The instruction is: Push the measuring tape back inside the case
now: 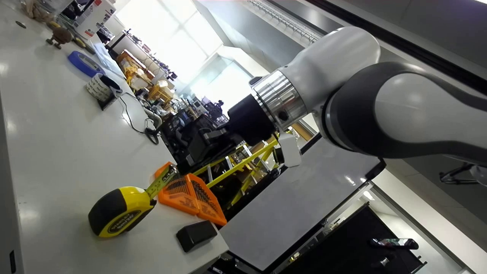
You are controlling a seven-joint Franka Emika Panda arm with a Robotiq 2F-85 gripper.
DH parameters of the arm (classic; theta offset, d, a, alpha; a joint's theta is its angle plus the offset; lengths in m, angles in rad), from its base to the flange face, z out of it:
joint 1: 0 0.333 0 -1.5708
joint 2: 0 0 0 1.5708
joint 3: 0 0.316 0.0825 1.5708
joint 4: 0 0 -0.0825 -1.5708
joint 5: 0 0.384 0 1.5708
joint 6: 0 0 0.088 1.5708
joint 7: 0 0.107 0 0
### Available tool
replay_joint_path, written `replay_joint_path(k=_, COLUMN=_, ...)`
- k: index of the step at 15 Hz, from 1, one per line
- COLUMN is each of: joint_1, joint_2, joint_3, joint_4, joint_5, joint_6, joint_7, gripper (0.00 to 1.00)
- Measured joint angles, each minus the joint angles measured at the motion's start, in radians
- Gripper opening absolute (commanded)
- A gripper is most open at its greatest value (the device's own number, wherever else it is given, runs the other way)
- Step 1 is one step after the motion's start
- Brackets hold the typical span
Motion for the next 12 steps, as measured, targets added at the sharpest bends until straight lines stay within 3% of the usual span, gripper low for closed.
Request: replay_joint_path(k=12, joint_1=0.000, joint_2=0.035, joint_3=-0.007, joint_4=0.027, joint_5=0.013, joint_6=-0.004, joint_7=-0.002, gripper=0.00)
